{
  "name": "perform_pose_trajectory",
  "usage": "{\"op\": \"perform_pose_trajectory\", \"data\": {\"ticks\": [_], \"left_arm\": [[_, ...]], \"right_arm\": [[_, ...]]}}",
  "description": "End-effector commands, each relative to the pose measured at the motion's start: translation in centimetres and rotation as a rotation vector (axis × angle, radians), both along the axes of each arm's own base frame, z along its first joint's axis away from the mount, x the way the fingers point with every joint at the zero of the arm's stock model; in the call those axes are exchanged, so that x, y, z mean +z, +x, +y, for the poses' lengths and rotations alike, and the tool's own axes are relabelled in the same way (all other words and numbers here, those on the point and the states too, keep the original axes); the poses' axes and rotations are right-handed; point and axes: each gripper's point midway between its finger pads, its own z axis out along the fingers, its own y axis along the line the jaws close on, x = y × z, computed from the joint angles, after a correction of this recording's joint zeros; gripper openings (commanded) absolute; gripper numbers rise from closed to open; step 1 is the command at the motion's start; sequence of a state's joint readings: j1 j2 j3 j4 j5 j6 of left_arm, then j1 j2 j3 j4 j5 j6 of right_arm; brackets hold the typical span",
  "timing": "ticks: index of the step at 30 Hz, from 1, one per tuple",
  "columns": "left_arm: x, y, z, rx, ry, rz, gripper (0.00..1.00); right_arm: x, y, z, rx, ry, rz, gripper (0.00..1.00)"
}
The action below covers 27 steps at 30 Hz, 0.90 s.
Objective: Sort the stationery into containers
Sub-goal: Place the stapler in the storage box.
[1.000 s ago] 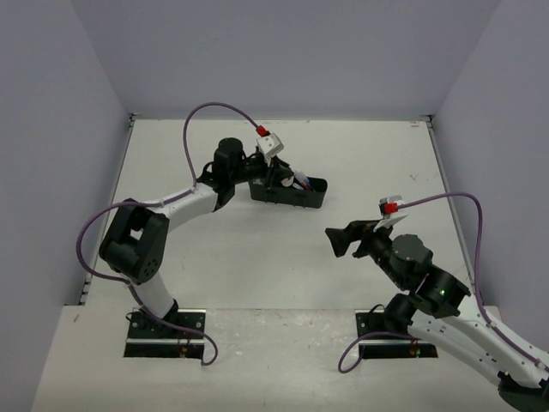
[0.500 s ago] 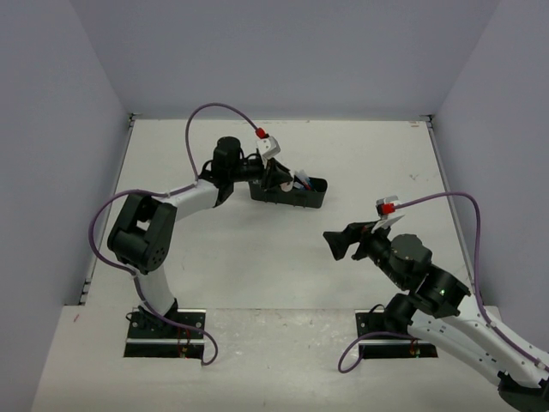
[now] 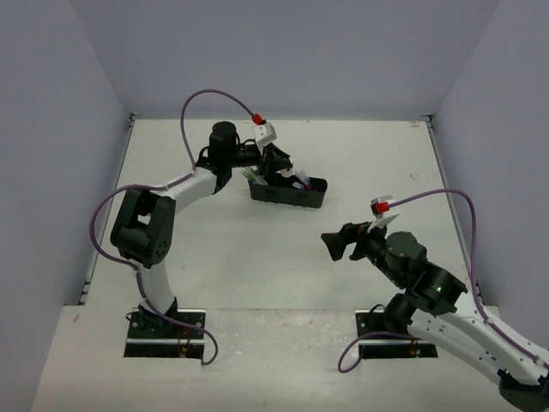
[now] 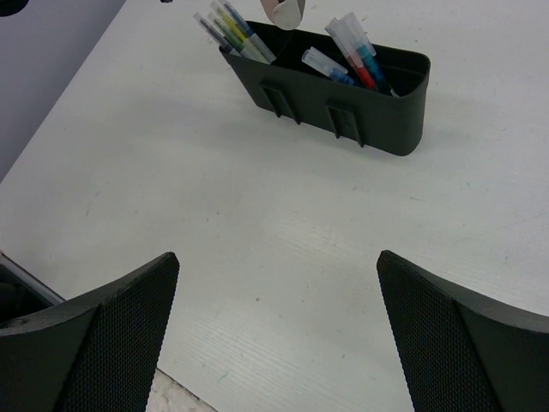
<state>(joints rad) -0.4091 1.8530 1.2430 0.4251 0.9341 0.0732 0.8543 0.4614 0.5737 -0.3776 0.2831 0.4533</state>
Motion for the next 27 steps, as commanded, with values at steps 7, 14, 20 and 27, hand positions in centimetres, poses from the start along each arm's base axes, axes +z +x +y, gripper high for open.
{"op": "perform_pose_trajectory", "data": {"ticks": [7,14,20,27], "left_arm": [[-1.0,1.3,0.0,-0.043,0.002,-0.015,0.01],[-2.5,1.3,0.0,-0.041,0.005,0.021,0.22],[-2.7,1.7,0.3,0.010,0.001,0.027,0.49],[2.1,2.5,0.8,0.097,-0.061,-0.050,0.65]], "right_arm": [[2.1,0.1,0.2,0.007,0.024,-0.028,0.99],[2.1,0.1,0.2,0.010,0.018,-0.028,0.99],[2.0,0.1,0.3,0.011,0.017,-0.024,0.99],[1.9,0.2,0.2,0.003,0.010,-0.025,0.99]]}}
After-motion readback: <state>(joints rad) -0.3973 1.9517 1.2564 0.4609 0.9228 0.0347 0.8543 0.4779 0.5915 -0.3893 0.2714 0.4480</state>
